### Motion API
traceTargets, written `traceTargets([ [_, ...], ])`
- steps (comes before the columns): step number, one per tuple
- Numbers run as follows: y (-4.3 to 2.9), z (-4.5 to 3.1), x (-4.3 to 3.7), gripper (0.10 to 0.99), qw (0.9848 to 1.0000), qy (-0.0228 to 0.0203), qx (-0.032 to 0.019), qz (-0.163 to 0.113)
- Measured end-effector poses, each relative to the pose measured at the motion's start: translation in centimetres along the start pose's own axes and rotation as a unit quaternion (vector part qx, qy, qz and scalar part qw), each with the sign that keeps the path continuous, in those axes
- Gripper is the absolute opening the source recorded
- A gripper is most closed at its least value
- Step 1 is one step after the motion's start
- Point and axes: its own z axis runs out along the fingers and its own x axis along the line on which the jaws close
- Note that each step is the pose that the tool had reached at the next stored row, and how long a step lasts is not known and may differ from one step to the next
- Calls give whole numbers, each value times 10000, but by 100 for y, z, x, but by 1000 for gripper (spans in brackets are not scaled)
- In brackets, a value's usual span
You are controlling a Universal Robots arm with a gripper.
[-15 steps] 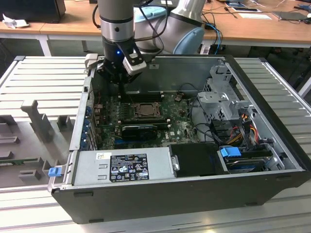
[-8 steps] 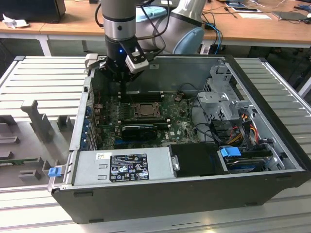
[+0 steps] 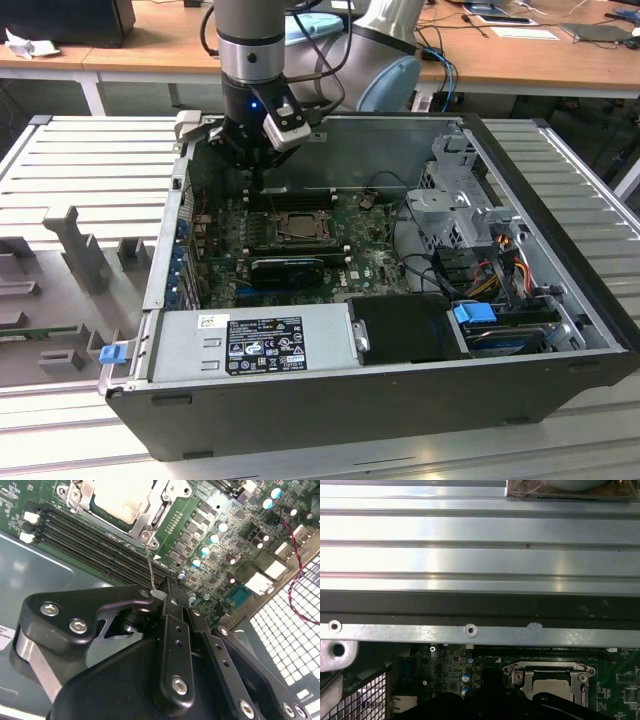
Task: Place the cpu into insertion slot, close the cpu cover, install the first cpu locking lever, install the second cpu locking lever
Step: 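Install the first cpu locking lever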
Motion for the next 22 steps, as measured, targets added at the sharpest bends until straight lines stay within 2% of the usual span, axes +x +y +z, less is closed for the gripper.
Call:
traceTargets([
  [9,-2,5,-140,106,10000,1,1,0],
  [12,-4,11,-247,106,10000,0,1,1],
  [15,-7,18,-453,106,10000,1,-4,1],
  [17,-8,23,-488,106,10000,0,-59,-1],
  [19,-12,36,-516,106,9998,-2,-206,0],
  [22,-46,101,-534,106,9997,-2,-229,-1],
])
